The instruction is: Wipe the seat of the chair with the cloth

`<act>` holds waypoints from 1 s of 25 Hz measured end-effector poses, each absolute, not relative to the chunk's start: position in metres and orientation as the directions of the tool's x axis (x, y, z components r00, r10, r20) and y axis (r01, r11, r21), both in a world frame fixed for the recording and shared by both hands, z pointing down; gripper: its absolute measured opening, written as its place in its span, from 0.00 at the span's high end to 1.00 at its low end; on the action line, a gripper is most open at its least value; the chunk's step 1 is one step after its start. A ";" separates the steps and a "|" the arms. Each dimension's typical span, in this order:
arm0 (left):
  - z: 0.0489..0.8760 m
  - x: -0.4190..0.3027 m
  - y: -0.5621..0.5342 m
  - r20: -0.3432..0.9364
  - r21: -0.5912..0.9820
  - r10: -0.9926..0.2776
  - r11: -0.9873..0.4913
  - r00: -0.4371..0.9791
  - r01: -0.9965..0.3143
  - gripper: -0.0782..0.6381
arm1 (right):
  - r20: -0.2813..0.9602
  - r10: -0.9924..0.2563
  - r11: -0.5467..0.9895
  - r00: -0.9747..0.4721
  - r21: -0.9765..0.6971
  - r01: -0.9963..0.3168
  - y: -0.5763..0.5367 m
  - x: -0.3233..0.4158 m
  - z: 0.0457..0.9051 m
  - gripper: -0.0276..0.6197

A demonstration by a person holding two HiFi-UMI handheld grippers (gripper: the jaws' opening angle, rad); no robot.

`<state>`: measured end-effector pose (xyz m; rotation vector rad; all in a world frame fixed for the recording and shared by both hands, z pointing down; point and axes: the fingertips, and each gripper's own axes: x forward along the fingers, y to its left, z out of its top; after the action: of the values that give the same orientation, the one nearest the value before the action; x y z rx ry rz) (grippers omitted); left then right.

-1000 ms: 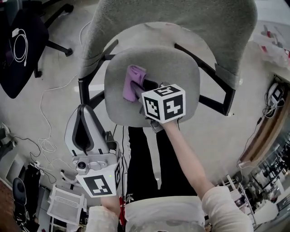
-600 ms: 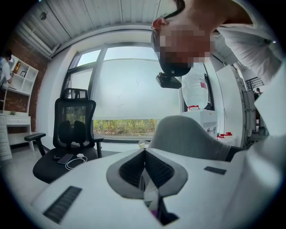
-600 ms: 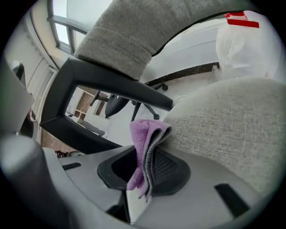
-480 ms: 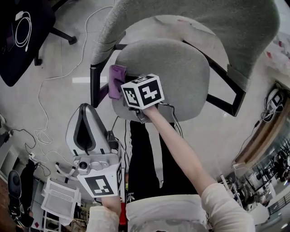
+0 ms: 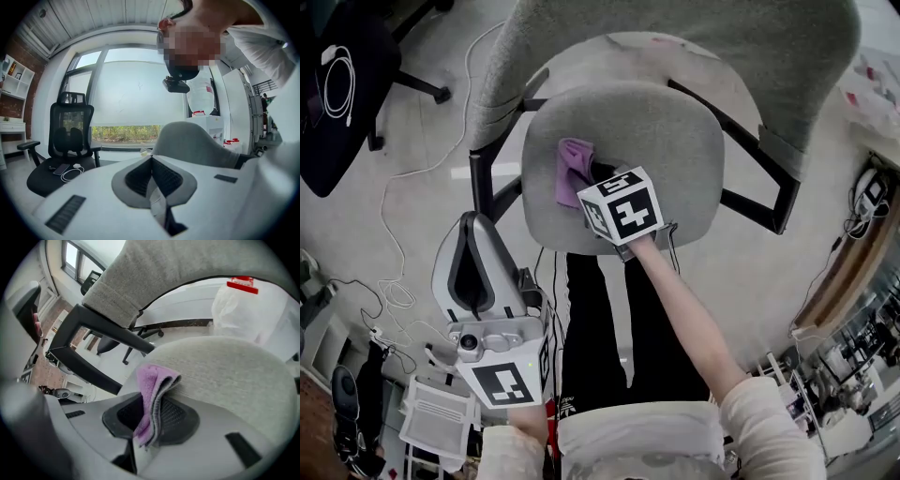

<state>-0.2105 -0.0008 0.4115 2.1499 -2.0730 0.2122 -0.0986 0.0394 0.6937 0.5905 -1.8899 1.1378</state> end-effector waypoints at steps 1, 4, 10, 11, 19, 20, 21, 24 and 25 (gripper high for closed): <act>0.411 -0.207 -0.004 0.202 0.010 -0.978 -0.046 0.047 -0.999 0.87 | 0.851 0.009 0.470 -0.525 -0.467 -0.749 0.037 -0.082 0.694 0.82; 0.410 -0.194 -0.010 0.202 0.017 -0.976 -0.078 0.080 -0.997 0.87 | 0.877 -0.028 0.425 -0.480 -0.424 -0.800 0.032 -0.032 0.695 0.82; 0.410 -0.169 -0.021 0.203 0.026 -0.969 -0.139 0.141 -0.990 0.87 | 0.920 -0.066 0.388 -0.387 -0.333 -0.859 0.025 0.043 0.692 0.82; 0.409 -0.165 -0.023 0.201 0.026 -0.968 -0.146 0.148 -0.989 0.87 | 0.927 -0.072 0.386 -0.368 -0.314 -0.867 0.024 0.054 0.692 0.82; 0.405 -0.149 -0.030 0.201 0.020 -0.961 -0.189 0.189 -0.982 0.87 | 0.965 -0.102 0.345 -0.240 -0.192 -0.919 0.021 0.120 0.689 0.82; 0.404 -0.147 -0.031 0.200 0.018 -0.961 -0.192 0.192 -0.981 0.87 | 0.969 -0.103 0.343 -0.225 -0.178 -0.922 0.021 0.125 0.689 0.82; 0.403 -0.146 -0.032 0.200 0.017 -0.960 -0.196 0.195 -0.981 0.87 | 0.972 -0.103 0.340 -0.211 -0.165 -0.926 0.021 0.130 0.688 0.82; 0.403 -0.143 -0.033 0.201 0.012 -0.959 -0.203 0.202 -0.979 0.87 | 0.981 -0.103 0.331 -0.167 -0.125 -0.936 0.021 0.143 0.687 0.82; 0.403 -0.143 -0.034 0.201 0.011 -0.959 -0.204 0.202 -0.979 0.87 | 0.983 -0.105 0.330 -0.148 -0.106 -0.938 0.020 0.148 0.686 0.82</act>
<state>-0.1429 -0.0337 0.4030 2.3265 -1.8894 0.2255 0.1477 0.0203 0.6857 0.9856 -1.5361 0.9870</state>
